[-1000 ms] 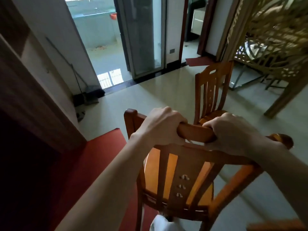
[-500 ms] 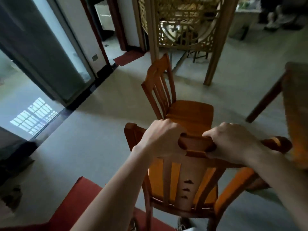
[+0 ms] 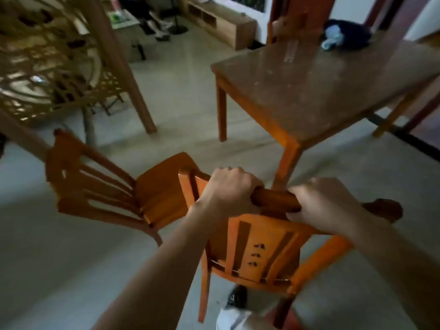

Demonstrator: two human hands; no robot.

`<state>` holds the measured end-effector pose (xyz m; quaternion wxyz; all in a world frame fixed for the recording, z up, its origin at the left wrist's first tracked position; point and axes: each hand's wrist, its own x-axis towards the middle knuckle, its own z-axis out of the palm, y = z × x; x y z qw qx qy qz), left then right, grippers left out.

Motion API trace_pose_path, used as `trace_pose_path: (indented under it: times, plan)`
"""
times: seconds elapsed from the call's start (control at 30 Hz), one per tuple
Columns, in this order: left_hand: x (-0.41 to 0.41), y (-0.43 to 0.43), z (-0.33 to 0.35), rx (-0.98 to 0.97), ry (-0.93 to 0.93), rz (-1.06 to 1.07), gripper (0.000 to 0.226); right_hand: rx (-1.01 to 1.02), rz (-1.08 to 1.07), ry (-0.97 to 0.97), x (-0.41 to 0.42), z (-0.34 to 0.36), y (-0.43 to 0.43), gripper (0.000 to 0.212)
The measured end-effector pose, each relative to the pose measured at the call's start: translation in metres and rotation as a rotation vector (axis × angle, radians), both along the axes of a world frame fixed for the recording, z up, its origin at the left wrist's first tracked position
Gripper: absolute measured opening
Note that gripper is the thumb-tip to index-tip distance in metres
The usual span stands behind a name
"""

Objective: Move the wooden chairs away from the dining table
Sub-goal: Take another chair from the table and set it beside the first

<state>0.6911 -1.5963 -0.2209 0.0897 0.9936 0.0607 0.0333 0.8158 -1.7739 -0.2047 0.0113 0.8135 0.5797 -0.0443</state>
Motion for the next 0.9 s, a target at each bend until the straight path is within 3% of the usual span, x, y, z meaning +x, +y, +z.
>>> trace_pose_path:
  times: [0.47,0.7,0.9]
  plan:
    - [0.124,0.026,-0.049,-0.006,0.130,-0.405,0.022,-0.055,-0.398,0.007,0.041,-0.051,-0.011,0.027]
    - [0.116,0.047,-0.057,-0.003,0.118,-0.592,0.034,-0.142,-0.582,-0.036,0.005,-0.069,0.006,0.024]
    - [0.067,0.065,-0.066,-0.031,0.096,-0.745,0.023,-0.163,-0.777,-0.044,-0.077,-0.077,0.025,0.029]
